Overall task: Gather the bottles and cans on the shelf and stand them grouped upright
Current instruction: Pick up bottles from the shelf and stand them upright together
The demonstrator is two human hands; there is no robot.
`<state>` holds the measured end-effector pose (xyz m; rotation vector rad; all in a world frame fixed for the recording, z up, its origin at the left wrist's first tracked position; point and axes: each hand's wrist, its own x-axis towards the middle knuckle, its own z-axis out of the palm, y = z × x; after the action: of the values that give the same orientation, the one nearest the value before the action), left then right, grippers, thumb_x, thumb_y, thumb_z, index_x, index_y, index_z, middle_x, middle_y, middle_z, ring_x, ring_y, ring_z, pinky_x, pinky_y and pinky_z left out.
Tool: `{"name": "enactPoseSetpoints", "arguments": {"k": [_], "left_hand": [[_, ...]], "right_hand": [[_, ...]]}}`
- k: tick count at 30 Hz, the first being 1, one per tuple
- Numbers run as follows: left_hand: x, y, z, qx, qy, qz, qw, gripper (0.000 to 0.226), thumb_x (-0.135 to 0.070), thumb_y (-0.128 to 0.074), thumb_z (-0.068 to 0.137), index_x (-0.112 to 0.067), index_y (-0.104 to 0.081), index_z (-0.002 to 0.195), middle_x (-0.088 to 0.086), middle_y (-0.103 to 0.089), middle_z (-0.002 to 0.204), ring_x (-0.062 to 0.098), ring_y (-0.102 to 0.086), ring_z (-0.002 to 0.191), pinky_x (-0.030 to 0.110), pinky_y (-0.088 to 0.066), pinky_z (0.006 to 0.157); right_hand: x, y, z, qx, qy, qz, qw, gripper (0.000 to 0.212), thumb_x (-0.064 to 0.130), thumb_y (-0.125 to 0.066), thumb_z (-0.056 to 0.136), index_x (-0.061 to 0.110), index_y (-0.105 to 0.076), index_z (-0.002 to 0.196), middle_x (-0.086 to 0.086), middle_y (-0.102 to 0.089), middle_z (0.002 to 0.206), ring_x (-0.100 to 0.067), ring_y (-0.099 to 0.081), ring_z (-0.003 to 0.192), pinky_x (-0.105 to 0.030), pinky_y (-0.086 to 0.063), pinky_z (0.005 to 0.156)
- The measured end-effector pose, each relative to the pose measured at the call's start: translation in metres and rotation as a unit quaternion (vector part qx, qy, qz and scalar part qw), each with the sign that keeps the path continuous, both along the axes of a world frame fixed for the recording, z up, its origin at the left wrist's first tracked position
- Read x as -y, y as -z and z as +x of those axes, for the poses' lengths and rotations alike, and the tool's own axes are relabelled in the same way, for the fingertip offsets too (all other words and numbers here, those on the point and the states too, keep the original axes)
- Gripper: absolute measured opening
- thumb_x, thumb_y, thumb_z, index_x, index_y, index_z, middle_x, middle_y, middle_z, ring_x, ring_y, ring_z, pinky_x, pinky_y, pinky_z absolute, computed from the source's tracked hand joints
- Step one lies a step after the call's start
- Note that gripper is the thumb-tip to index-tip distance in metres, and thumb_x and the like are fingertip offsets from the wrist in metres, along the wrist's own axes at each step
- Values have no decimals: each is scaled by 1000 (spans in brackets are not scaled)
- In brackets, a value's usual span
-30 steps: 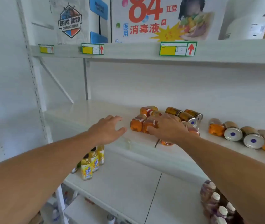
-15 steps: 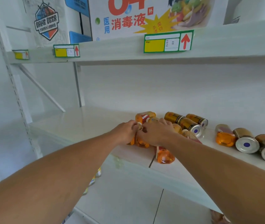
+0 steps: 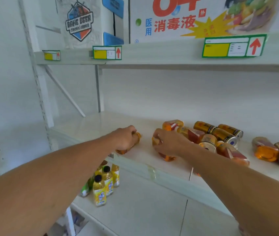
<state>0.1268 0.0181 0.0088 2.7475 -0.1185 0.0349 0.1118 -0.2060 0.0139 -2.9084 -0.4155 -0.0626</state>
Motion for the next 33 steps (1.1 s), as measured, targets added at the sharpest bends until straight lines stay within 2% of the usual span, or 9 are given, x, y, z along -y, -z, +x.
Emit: {"name": "enactPoseSetpoints", "arguments": {"k": [2,5,8,12,15,18,22,29,33], "left_hand": [[-27,0,-5,9,-23,13,1000,54,-52,-38,107,-33,-39,157,4,-65,102,21,-62,78,35,-50,76],[-60,1,-13,14,-31,38,999,50,-50,-44,108,-32,-36,154,6,-66,112,23,-68,81,41,-58,82],[-81,4,-18,24,-28,57,998,58,-51,-56,105,-29,-35,154,9,-66,123,28,-71,95,47,-59,91],[-95,9,-18,35,-41,4,999,72,-56,-61,101,-16,-37,156,11,-63,138,31,-68,111,48,-57,98],[-102,10,-14,66,-36,-100,992,62,-51,-63,101,-13,-47,148,10,-67,131,30,-72,102,50,-59,96],[-110,5,-9,113,-55,-167,978,77,-48,-67,101,-18,-35,164,9,-57,153,33,-61,132,47,-50,111],[-124,1,3,123,-94,-244,957,75,-50,-67,100,-26,-35,164,8,-60,147,34,-55,136,51,-49,111],[-128,10,27,100,-42,-362,926,55,-23,-69,104,-16,-44,153,2,-63,124,25,-69,110,43,-58,95],[-126,11,43,104,-59,-367,922,51,-19,-68,104,-15,-45,150,2,-64,122,26,-69,110,50,-58,100]], "right_hand": [[-15,2,2,17,7,-26,999,45,44,-52,94,41,-47,139,-5,-65,119,-30,-67,96,-44,-57,87],[-33,3,5,42,10,-45,998,56,46,-53,96,35,-43,150,-7,-65,128,-27,-56,92,-37,-46,75],[-43,2,2,36,28,-61,997,53,46,-55,100,19,-47,145,-9,-63,121,-25,-48,86,-33,-29,56],[-53,-1,1,32,54,-72,995,48,54,-53,101,14,-52,127,0,-60,105,-19,-52,78,-30,-25,52],[-64,-3,2,40,78,36,996,46,59,-58,99,17,-53,117,0,-63,95,-13,-54,71,-32,-35,53],[-78,-8,9,30,81,204,975,47,51,-65,99,16,-51,127,-3,-65,102,-21,-64,88,-37,-52,72],[-99,-10,17,-7,62,355,933,49,42,-67,102,20,-44,139,0,-60,107,-19,-63,96,-43,-58,87],[-126,3,45,-5,58,441,895,54,38,-67,103,21,-41,147,-2,-60,115,-26,-64,107,-49,-58,96],[-132,8,76,-13,39,489,872,47,33,-69,103,21,-46,142,-2,-63,119,-22,-66,103,-45,-62,89]]}}
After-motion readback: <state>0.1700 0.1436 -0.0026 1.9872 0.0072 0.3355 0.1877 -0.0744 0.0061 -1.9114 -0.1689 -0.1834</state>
